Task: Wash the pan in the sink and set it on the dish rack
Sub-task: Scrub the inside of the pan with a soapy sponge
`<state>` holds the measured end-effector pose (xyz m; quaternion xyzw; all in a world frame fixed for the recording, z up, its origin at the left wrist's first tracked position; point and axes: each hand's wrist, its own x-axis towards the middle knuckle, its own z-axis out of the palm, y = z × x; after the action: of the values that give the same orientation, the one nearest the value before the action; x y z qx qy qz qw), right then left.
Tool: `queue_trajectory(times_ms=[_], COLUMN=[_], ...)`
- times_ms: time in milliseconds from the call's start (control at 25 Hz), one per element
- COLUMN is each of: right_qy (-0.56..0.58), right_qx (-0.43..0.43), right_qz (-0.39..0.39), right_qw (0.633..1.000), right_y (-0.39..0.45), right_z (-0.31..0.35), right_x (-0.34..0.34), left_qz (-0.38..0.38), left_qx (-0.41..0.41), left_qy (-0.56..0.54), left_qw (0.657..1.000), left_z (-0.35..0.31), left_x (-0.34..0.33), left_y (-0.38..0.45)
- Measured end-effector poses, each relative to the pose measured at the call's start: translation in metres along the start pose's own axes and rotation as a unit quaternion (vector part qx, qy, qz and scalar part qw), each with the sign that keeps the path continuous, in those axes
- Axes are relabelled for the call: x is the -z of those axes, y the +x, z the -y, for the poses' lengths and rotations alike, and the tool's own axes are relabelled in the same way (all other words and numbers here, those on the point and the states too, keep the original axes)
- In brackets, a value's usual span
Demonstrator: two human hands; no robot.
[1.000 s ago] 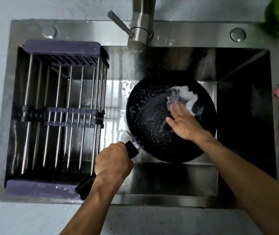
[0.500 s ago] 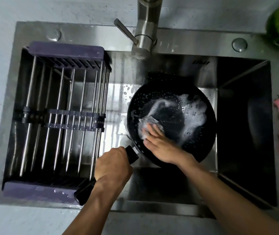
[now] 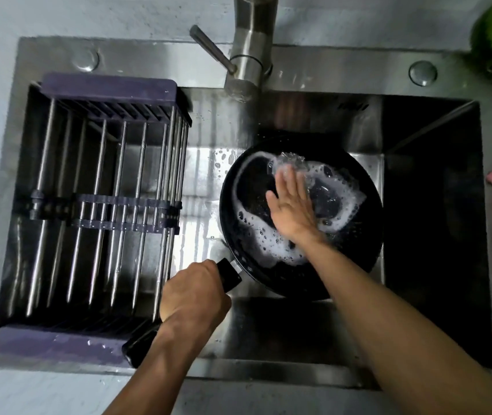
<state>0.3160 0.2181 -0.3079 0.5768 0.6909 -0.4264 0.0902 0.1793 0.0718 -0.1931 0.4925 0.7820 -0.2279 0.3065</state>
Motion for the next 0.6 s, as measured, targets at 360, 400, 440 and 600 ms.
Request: queue_trajectory(times_ms=[360,400,440,600], right_qy=[-0.160,-0.221,-0.244,-0.252], right_qx=[0.113,0.035,-0.016,0.165], right_qz=[-0.030,-0.077,-0.088,0.022], right_qw=[0.980,0.972,0.966,0.953], right_y=[0.022,0.025,0.019,0.012], right_z=[-0.009,-0.028,-0.039,-0.019], right_x=[0.017,0.024,0.022,0.009], left_qz=[0.004,0.002,0.002,0.002], left_qx=[-0.007,-0.008,-0.006,-0.008], left_qy=[0.001,0.003,0.007,0.004], left_qw=[1.000,1.000,1.000,1.000], left_z=[0.002,0.003,0.005,0.003], left_x=[-0.003,-0.004,-0.003,-0.004], left_y=[0.000,0.002,0.002,-0.001])
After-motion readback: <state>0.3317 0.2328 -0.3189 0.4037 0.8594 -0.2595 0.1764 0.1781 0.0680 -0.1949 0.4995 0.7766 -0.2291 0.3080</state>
